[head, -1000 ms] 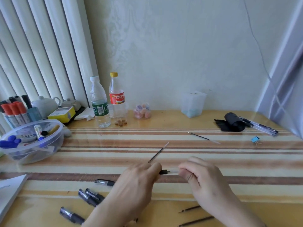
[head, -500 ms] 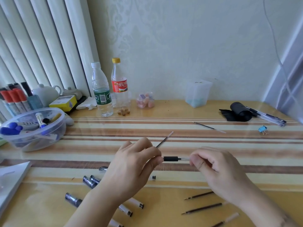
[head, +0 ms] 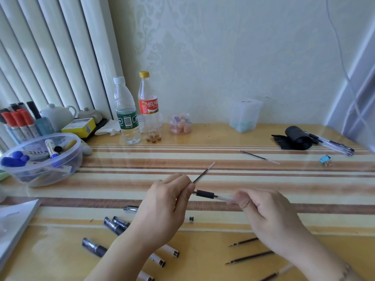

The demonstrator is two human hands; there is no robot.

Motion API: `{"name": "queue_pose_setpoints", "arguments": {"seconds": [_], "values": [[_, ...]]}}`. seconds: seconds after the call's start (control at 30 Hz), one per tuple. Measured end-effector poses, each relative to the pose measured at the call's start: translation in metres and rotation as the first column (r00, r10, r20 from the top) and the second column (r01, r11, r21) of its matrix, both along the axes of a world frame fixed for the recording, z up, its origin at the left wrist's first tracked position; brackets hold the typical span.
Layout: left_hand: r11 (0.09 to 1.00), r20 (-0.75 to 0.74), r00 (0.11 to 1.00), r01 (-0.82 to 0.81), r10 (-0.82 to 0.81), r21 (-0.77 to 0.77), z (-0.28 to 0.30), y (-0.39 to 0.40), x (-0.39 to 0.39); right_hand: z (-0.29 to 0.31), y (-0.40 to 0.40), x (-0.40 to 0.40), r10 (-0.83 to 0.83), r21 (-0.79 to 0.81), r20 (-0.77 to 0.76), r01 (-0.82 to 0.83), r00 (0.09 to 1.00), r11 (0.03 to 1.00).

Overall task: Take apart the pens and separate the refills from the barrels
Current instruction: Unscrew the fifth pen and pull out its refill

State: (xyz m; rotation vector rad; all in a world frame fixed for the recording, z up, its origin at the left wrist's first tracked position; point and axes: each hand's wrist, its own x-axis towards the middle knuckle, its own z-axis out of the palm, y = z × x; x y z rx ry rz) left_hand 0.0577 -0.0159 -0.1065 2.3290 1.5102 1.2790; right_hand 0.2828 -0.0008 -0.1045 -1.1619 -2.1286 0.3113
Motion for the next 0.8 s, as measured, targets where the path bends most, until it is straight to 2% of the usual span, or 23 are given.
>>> {"name": "queue_pose_setpoints", "arguments": {"seconds": [0.1,0.27,0.4,0.53,0.7,0.8], "values": [[1.0,0.007,1.0,-0.008,0.008,-0.014,0.0,0.0,-0.001,0.0,-0.001,-0.001,-0.024,0.039,0.041,0.023,0.999,0.999],[0.998,0.051,0.999,-0.011,0.014,-0.059,0.0,0.0,-0.001,0.004,-0.004,-0.002,0.045,-0.036,0.008,-0.045,0.999,0.998],[0.991,0.089,0.996,0.028,-0.016,-0.132,0.002,-0.002,-0.002,0.003,0.0,-0.002,-0.013,0.108,0.065,0.006,0.998,0.994],[0.967,0.22,0.975,0.032,0.025,-0.252,0.006,-0.002,-0.006,0.006,-0.003,-0.001,-0.046,0.099,0.07,0.039,0.996,0.994],[0.919,0.288,0.958,0.1,0.015,-0.382,0.01,-0.005,-0.005,0.003,-0.003,-0.001,-0.048,0.121,0.115,0.034,0.992,0.992],[0.903,0.408,0.91,0.12,0.066,-0.414,0.011,-0.003,-0.011,0.005,-0.003,0.001,-0.064,0.126,0.133,0.048,0.989,0.991]]}}
